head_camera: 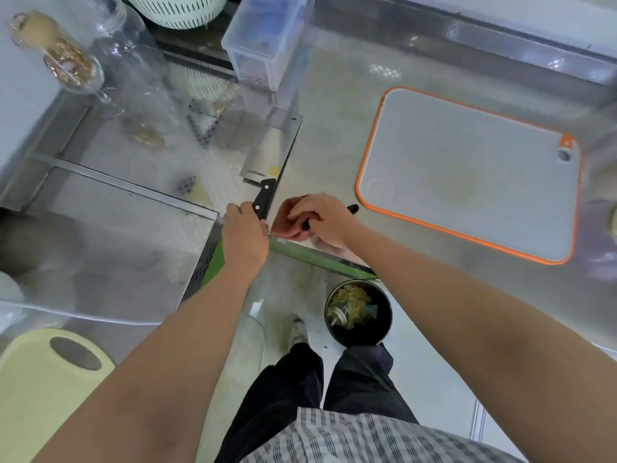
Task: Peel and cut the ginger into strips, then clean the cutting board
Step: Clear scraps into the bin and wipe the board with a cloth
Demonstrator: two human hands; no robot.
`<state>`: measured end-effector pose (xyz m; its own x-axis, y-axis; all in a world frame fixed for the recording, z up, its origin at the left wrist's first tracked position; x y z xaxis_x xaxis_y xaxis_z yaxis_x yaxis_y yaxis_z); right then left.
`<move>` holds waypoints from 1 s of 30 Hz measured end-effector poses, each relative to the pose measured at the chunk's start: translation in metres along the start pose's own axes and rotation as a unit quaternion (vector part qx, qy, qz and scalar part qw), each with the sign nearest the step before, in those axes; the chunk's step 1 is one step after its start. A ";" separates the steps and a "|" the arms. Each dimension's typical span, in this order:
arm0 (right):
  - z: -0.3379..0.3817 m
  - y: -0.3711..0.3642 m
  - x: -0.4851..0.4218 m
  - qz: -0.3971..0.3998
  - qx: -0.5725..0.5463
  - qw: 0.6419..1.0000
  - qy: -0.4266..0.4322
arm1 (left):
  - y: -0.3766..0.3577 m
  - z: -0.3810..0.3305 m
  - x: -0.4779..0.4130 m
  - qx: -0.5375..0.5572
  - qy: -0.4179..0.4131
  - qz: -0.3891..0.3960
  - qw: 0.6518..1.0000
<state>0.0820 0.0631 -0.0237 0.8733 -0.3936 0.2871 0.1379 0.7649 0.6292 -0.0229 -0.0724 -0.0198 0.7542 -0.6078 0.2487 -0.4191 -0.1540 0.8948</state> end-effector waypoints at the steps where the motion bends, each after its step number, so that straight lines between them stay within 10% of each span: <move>1: -0.002 0.002 0.008 0.012 -0.024 0.999 -0.026 | 0.000 -0.001 0.001 -0.006 -0.005 0.004 1.000; 15: -0.057 0.013 0.148 -0.040 0.022 0.982 -0.185 | -0.026 -0.047 0.031 -0.113 -0.122 -0.009 0.986; 20: -0.077 0.030 0.179 -0.308 -0.074 0.917 -0.242 | -0.054 -0.075 0.059 -0.122 -0.311 0.081 0.939; 30: -0.089 0.014 0.214 -0.277 -0.021 0.937 -0.213 | -0.080 -0.096 0.083 -0.159 -0.319 0.088 0.930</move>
<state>0.3128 0.0355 -0.0177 0.3973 -0.8972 0.1929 0.5406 0.3986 0.7409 0.1218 -0.0361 -0.0356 0.1921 -0.9560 0.2218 -0.2606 0.1682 0.9507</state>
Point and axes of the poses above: each hand's wrist, its own x-axis away from the middle knuckle, its own y-axis out of the back of the hand, z = x × y, the point moved 1 cm from there along -x, towards the middle knuckle, and after that the axes turned 5 degrees about x, right-handed, at the moved point
